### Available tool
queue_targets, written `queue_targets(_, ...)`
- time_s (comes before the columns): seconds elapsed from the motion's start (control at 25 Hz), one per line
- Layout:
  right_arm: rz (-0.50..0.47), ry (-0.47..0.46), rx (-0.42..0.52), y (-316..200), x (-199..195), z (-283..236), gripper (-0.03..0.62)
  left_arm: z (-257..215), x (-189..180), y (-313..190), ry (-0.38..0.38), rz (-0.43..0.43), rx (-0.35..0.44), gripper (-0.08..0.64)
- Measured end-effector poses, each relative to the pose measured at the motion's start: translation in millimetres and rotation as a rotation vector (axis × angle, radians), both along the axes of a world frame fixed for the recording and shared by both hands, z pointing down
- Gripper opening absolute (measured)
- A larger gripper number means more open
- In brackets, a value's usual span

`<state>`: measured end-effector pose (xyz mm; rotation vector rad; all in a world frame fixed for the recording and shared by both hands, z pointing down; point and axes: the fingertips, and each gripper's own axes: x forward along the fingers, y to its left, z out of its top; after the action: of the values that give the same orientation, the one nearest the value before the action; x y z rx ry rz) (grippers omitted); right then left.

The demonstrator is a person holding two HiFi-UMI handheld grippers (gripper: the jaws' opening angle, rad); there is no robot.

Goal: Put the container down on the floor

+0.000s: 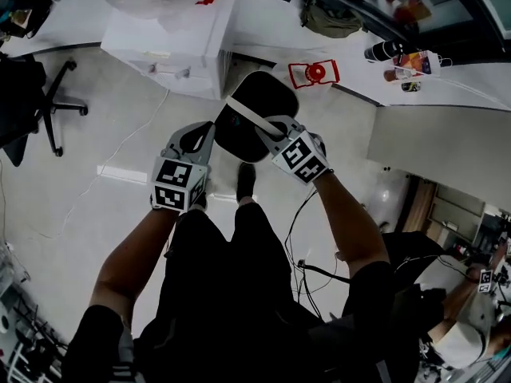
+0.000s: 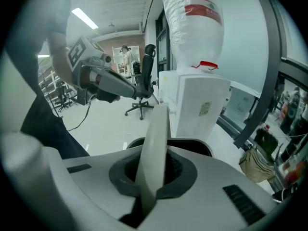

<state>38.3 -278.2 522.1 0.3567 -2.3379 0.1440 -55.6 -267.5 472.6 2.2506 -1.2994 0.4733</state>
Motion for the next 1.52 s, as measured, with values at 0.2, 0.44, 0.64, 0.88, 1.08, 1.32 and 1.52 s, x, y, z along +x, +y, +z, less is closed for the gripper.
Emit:
queue_targets(0.2,-0.076,0.029,0.027,-18,0,39,0.008,54,-1,-12,-0.027,-0.013,-0.064,0.006)
queue_targets(0.44,-0.148,0.051,0.032,-30,-5,92,0.008,105,0,-19,-0.023,-0.025,-0.110,0.006)
queue_targets(0.64,-0.165,0.060,0.017,-35,-5,143,0.008,152,5,-19,-0.032,-0.029,-0.163,0.006)
queue_targets(0.88,-0.180,0.076,0.009,-35,-6,198,0.008,201,6,-23,-0.031,-0.039,-0.189,0.006)
queue_targets(1.08,-0.182,0.064,-0.006,-27,-4,238,0.008,231,19,-21,0.007,-0.001,-0.198,0.006)
queue_targets(1.32,-0.215,0.064,-0.008,-22,4,282,0.008,284,30,-19,0.021,-0.039,-0.253,0.006)
queue_targets(1.52,-0.216,0.063,-0.008,-24,5,319,0.008,326,33,-15,0.016,-0.061,-0.301,0.006)
